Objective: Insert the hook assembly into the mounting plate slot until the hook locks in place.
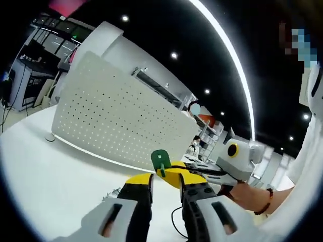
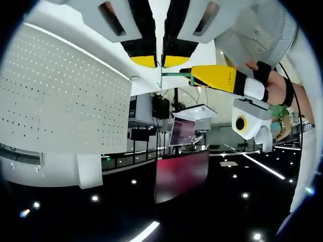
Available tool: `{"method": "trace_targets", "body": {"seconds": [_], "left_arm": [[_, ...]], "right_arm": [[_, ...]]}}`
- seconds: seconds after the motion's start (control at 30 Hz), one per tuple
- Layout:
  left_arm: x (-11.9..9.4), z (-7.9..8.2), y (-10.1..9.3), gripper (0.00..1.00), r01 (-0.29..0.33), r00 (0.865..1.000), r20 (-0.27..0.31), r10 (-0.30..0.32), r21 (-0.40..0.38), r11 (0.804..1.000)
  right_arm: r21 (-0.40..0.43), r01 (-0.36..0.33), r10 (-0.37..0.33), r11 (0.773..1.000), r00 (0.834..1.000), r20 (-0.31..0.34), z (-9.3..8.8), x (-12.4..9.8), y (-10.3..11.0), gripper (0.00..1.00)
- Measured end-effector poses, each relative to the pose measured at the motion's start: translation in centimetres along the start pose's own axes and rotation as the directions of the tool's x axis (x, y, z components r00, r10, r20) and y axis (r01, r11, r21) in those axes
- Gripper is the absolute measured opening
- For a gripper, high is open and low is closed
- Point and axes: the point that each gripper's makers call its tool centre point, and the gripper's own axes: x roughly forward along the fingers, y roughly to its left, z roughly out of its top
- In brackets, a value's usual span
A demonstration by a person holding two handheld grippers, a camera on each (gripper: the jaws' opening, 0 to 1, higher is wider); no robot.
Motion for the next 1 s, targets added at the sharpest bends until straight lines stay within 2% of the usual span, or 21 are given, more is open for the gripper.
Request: {"method": "trace_targets", "body": {"seconds": [0.13, 0.27, 0.57, 0.67, 0.77, 1.0], "left_arm": [[0.0, 0.4, 0.1, 0.14, 0.0, 0.999, 0.036, 0.002, -0.041, 0.999], [0.0, 0.4, 0.1, 0.07, -0.002, 0.999, 0.035, 0.004, -0.064, 0.998], [0.0, 0.7, 0.4, 0.05, -0.008, 0.998, 0.059, 0.014, -0.092, 0.996], [-0.1, 0.9, 0.6, 0.05, -0.015, 0.997, 0.07, 0.022, -0.099, 0.995], [0.0, 0.9, 0.6, 0.05, -0.016, 0.997, 0.077, 0.024, -0.108, 0.994], [-0.1, 1.0, 0.9, 0.04, -0.035, 0.995, 0.087, 0.044, -0.1, 0.994]], "right_arm": [[0.006, -0.005, 0.005, 1.0, 1.0, 0.001, 0.0, 0.0, 0.2, 0.02], [0.013, -0.007, 0.007, 1.0, 1.0, 0.008, 0.1, 0.0, 0.5, 0.02], [0.048, -0.014, 0.013, 0.999, 1.0, 0.022, 0.3, 0.4, 1.2, 0.02], [0.122, 0.013, -0.016, 0.992, 1.0, 0.024, 0.2, 0.5, 1.1, 0.02], [0.118, 0.014, -0.02, 0.993, 0.999, 0.045, 0.5, 0.7, 1.6, 0.02], [0.133, 0.011, -0.016, 0.991, 0.999, 0.042, 0.4, 0.9, 1.7, 0.03]]}}
